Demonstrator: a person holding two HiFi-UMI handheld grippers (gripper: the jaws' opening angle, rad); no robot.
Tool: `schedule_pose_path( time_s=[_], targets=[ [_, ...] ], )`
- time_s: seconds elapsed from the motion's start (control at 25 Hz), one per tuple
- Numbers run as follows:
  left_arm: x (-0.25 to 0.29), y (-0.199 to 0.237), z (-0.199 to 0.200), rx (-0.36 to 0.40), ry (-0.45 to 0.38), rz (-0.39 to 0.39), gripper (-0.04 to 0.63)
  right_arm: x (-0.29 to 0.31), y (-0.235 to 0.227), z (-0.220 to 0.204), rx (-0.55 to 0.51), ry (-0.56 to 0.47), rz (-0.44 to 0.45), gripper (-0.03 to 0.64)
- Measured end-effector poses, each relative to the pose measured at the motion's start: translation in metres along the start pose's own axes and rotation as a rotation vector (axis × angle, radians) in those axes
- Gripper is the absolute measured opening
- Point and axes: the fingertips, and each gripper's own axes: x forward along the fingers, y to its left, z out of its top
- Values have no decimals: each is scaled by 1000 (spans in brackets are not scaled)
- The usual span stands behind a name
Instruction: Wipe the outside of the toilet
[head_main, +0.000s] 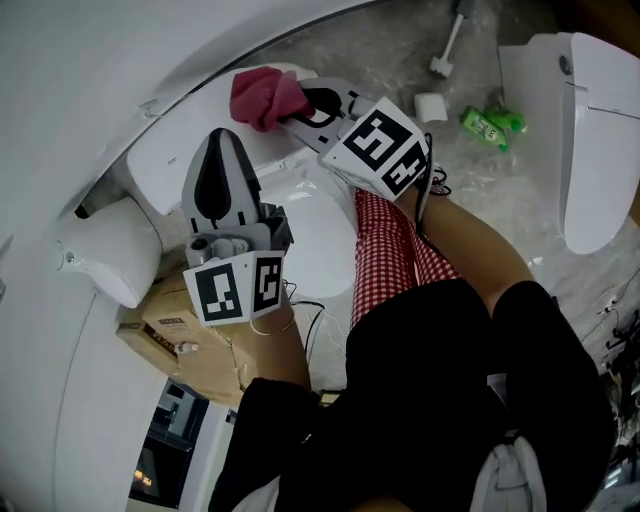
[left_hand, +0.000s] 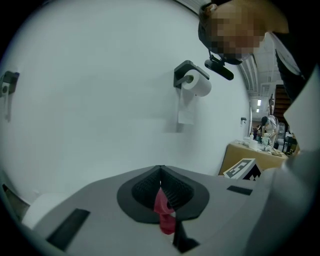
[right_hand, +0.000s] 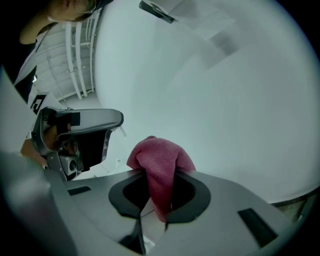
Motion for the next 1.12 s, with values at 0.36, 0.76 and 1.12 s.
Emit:
schedule_pose_path(
  time_s=[0.36, 0.76, 1.12],
  targets=[
    [8, 8, -39, -35, 55, -4, 6, 24, -9, -30, 30, -15, -25, 74],
    [15, 10, -48, -74, 61, -17, 6, 37, -28, -27, 31, -66, -59, 74],
    [16, 9, -41, -104, 29, -20, 6, 43, -64, -62, 51, 30, -124, 74]
  ],
)
